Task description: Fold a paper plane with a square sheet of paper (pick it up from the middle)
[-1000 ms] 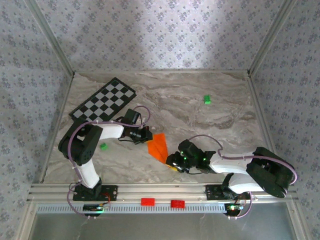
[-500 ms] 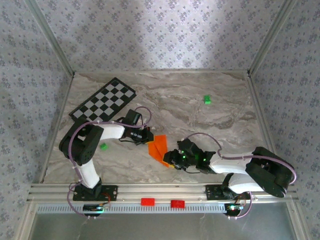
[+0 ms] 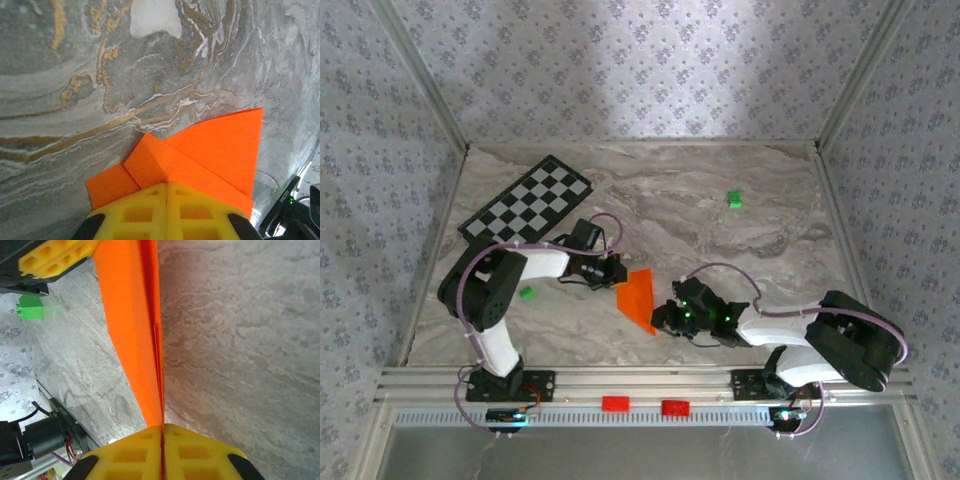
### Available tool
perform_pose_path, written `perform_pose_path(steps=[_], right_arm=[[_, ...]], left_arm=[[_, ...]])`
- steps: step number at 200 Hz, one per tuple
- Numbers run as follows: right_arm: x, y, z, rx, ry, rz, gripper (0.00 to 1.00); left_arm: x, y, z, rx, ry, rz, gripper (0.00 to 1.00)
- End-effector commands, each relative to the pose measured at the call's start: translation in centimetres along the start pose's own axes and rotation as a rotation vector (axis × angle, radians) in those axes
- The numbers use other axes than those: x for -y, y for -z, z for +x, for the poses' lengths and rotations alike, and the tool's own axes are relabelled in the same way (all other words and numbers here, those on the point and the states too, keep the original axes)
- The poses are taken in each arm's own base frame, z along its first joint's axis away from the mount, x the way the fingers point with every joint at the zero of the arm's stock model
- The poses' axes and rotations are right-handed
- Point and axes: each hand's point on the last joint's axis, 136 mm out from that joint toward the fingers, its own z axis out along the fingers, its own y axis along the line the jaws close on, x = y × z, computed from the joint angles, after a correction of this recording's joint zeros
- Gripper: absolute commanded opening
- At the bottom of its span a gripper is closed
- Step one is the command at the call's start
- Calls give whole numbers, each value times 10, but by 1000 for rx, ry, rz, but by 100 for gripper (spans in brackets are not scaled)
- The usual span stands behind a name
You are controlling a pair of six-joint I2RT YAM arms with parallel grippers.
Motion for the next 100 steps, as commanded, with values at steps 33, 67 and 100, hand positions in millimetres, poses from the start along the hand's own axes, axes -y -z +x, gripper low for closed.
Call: perform_pose_path(steps=[33, 67, 100], right_arm=[[2, 5, 3, 3, 260, 32, 4], [-10, 19, -5, 51, 455, 80, 3], [-12, 45, -30, 151, 574, 271, 1]], left_arm=[[49, 53, -11, 143, -72, 55, 23], [66, 93, -6, 252, -108, 71, 25], [56, 130, 9, 373, -115, 32, 27]])
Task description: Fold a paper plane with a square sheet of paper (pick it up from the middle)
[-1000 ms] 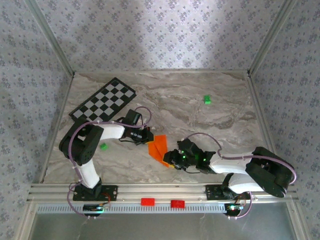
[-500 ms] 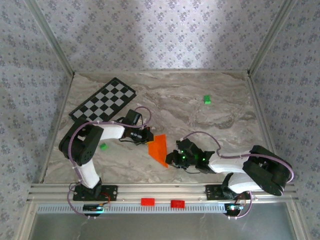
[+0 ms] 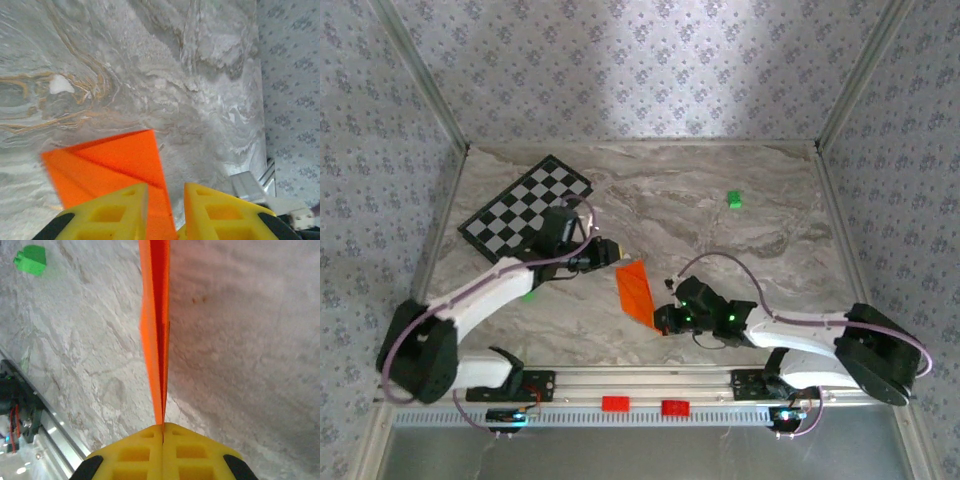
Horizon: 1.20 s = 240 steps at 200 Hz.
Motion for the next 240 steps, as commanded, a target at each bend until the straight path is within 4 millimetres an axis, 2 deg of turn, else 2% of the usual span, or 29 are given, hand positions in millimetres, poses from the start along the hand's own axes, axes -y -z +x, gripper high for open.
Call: perform_pose_path(steps=[1, 34, 45, 56, 78, 98, 126, 150, 172, 199, 220, 240], right_arm=[[17, 21, -21, 48, 155, 211, 1], [35, 44, -42, 72, 198, 477, 0], [35, 50, -49, 75, 171, 546, 0], [26, 54, -57, 92, 151, 584, 0], [21, 69, -59, 102, 106, 708, 0], [4, 73, -57, 123, 78, 728, 0], [-4, 68, -46, 111, 33, 731, 0], [-2, 68, -36, 82, 12, 723, 0], [-4, 76, -40, 94, 31, 718, 0], [-1, 86, -42, 90, 88, 732, 0], [8, 101, -47, 103, 125, 800, 0], [8, 111, -57, 124, 191, 835, 0]], left_arm=[[-18, 23, 11, 51, 21, -90, 27], [-27, 49, 23, 117, 61, -93, 31], [-29, 55, 29, 129, 79, -85, 33], [-32, 60, 34, 140, 95, -77, 34], [-40, 67, 44, 161, 130, -76, 37], [-41, 73, 50, 164, 143, -71, 38], [-38, 75, 52, 154, 153, -59, 40], [-34, 73, 52, 129, 169, -51, 40], [-29, 76, 52, 112, 137, -60, 41], [-35, 85, 55, 121, 108, -96, 41], [-36, 90, 60, 122, 110, -86, 42], [-39, 96, 63, 130, 98, -91, 42]])
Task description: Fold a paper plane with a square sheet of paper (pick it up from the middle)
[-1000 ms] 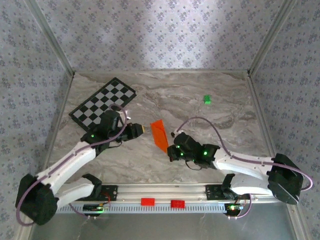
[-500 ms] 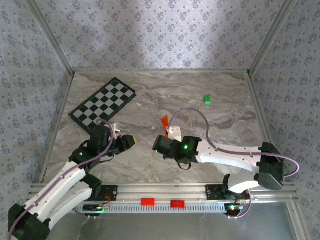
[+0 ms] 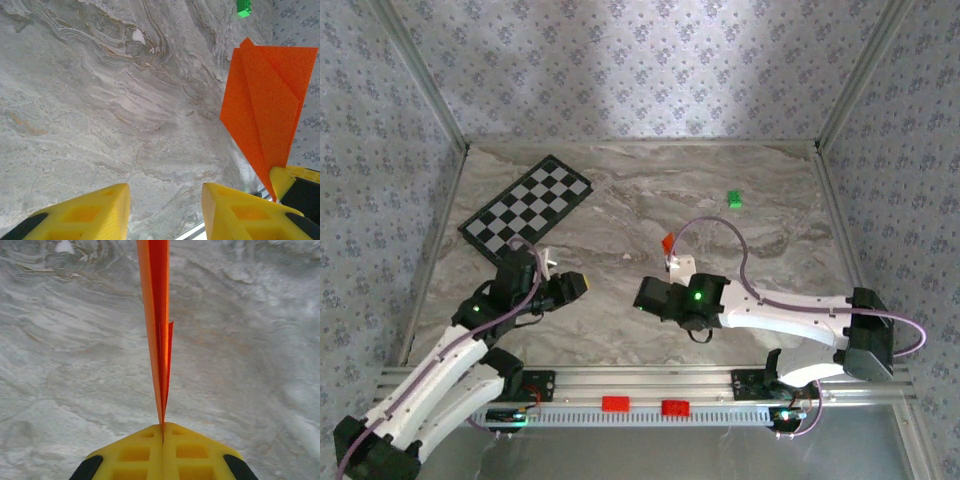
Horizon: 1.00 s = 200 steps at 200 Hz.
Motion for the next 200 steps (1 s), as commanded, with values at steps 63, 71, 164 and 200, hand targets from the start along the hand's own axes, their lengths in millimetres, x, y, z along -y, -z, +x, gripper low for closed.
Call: perform_pose_path(steps=[63, 71, 164, 200], right_arm=[[40, 2, -42, 93, 321, 238, 0], [37, -3, -43, 79, 359, 261, 0], [-90, -77, 21, -165, 521, 32, 16], [-125, -56, 11, -191, 279, -385, 42]], left_arm=[[-42, 29, -12, 89, 121, -131, 51], [-53, 33, -10, 92, 166, -173, 51], [-77, 45, -30, 157, 237, -273, 62], [-65, 32, -29, 115, 225, -174, 64]])
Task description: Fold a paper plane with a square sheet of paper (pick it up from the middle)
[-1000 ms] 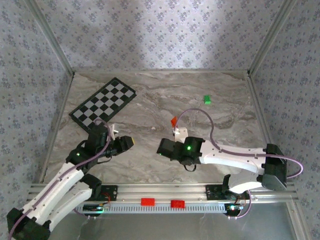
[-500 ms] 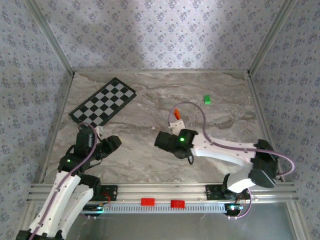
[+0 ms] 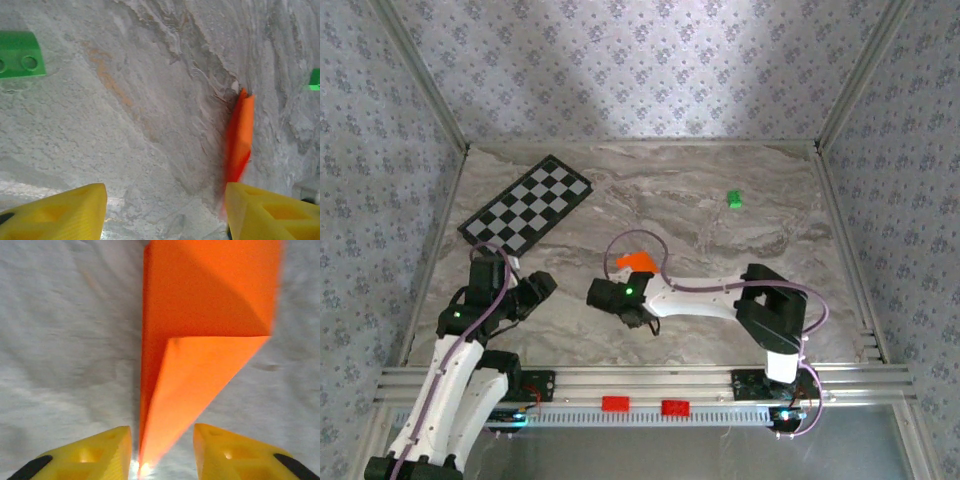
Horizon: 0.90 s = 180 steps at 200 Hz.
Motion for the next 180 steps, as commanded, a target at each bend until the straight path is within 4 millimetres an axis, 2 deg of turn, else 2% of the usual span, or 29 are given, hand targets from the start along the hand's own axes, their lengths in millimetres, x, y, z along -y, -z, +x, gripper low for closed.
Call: perform_pose_path(steps=[1, 17, 29, 35, 51, 66, 87, 99, 127, 152, 165, 180], right_arm=[[-25, 29, -25, 80, -147, -344, 42], [-11, 36, -34, 143, -254, -447, 47], [5, 28, -34, 162, -340, -505, 47], [7, 26, -34, 156, -385, -580, 45], [20, 14, -43, 160, -540, -712, 26], [16, 10, -45, 150, -573, -795, 18], [8, 2, -44, 116, -559, -788, 14], [3, -8, -42, 85, -563, -777, 10], [4, -35, -31, 32, -628, -694, 9], [3, -57, -10, -37, -772, -612, 9], [-1, -62, -4, -35, -860, -596, 9], [3, -67, 7, -12, -1018, -514, 9]], left_arm=[[18, 1, -1, -24, -24, 81, 64], [29, -5, 1, -48, -22, 149, 65], [35, -9, 3, -65, -19, 198, 65], [39, -11, 4, -75, -17, 223, 65], [45, -15, 10, -112, -21, 265, 64], [44, -17, 16, -135, -37, 251, 62], [43, -21, 24, -149, -53, 244, 60], [45, -24, 28, -161, -56, 257, 60], [45, -31, 36, -200, -70, 248, 54], [51, -33, 35, -195, -75, 262, 49], [54, -36, 34, -199, -72, 266, 45], [58, -40, 35, -218, -76, 262, 41]])
